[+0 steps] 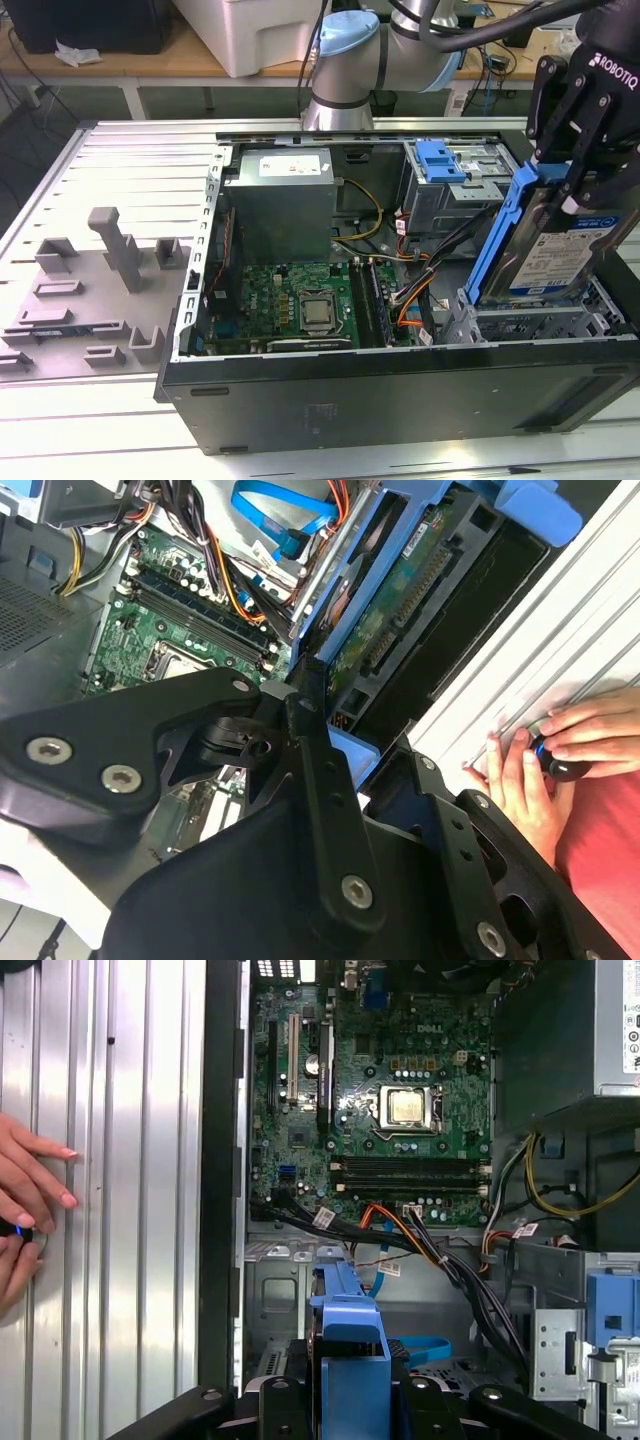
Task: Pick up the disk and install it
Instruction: 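Insert the disk into the insertion slot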
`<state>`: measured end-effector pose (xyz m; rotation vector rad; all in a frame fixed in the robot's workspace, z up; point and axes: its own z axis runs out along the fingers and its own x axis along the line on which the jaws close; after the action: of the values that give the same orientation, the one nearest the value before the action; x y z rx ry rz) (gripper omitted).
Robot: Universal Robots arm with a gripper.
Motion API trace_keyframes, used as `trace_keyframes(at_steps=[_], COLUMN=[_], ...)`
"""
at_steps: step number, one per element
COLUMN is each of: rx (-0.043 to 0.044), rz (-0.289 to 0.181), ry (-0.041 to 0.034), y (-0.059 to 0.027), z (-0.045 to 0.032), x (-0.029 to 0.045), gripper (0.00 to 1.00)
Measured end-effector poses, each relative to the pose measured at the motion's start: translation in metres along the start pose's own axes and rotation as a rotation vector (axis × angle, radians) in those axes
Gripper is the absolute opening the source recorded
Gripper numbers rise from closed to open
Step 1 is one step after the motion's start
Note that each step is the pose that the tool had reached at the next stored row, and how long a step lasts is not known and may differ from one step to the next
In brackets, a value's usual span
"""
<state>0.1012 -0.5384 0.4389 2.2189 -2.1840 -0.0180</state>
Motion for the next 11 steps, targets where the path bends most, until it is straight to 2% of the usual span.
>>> trace_keyframes(at_steps=[11], rx=[-0.0003], rz=[0.012], ry=[-0.0005], y=[0.0000], z=[0.0006], x=[0.0000], gripper=[0.37])
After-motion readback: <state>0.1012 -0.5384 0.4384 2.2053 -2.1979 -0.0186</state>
